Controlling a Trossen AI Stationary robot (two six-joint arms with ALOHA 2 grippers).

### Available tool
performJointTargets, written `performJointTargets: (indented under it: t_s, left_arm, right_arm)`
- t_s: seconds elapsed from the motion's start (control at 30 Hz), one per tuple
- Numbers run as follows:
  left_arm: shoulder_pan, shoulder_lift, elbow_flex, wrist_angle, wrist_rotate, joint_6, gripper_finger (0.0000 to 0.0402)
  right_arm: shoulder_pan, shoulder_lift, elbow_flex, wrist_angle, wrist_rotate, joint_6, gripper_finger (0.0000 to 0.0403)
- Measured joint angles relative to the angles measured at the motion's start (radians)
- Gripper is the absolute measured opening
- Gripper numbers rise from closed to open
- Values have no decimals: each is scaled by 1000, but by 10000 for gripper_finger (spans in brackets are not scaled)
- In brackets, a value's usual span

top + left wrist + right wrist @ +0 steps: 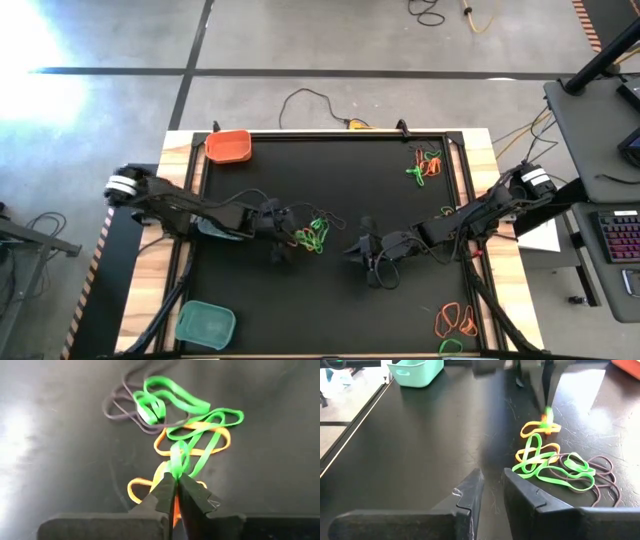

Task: Sort rubber bands into baskets
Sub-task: Put the green rubber band into the blue bin

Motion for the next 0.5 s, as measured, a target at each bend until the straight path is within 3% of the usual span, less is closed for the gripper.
performJointTargets:
  t_s: [0.27, 0.4, 0.5]
  left_arm:
    - [0, -268, -12, -45, -129, 11, 1]
    - [-1, -307, -37, 2, -137, -5, 0]
    - [-4, -298, -93, 129, -123, -43, 0]
  right_arm:
    - [-2, 0, 0, 4, 9, -24, 70]
    - [-2, 0, 0, 9, 10, -24, 69]
    - [-2, 0, 0, 9, 10, -24, 65]
